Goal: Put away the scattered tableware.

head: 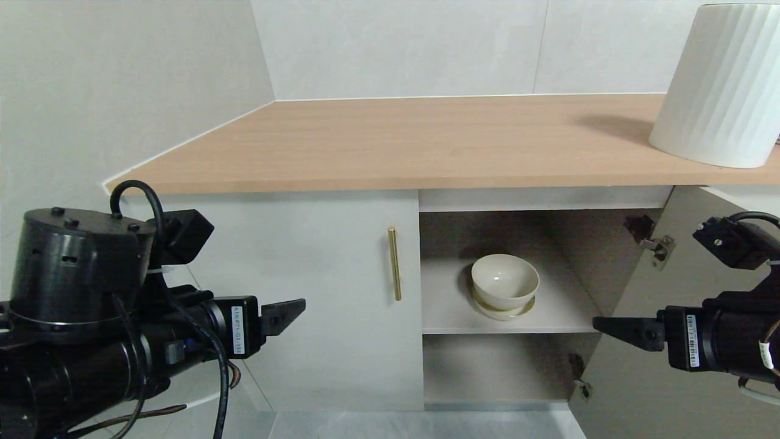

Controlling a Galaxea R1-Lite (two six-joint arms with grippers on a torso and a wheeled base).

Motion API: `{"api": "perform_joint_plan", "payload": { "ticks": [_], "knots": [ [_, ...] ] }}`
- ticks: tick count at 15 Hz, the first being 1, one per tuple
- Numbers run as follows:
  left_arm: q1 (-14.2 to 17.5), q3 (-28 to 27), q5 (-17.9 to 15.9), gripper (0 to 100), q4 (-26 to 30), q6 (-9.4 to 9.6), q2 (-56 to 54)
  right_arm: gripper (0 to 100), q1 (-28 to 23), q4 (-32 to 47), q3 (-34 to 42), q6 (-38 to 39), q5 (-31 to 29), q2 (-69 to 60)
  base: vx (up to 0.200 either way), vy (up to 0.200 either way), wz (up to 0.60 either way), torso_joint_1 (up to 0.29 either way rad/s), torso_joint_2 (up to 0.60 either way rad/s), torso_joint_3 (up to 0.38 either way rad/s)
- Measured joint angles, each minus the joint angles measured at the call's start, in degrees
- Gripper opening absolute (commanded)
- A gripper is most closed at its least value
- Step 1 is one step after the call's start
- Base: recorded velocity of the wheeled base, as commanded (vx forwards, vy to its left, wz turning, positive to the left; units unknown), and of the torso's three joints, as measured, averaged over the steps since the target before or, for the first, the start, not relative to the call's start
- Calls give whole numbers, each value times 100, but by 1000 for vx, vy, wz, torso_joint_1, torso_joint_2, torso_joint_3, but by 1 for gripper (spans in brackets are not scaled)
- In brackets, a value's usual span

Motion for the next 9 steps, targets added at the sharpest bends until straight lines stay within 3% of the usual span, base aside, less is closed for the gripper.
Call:
{"api": "perform_joint_plan", "payload": {
  "ticks": [9],
  "knots": [
    [-72, -9, 11, 100, 9, 5, 54, 100, 107, 28, 122, -57, -24, -55, -200, 0, 0, 2, 1, 1]
  ]
}}
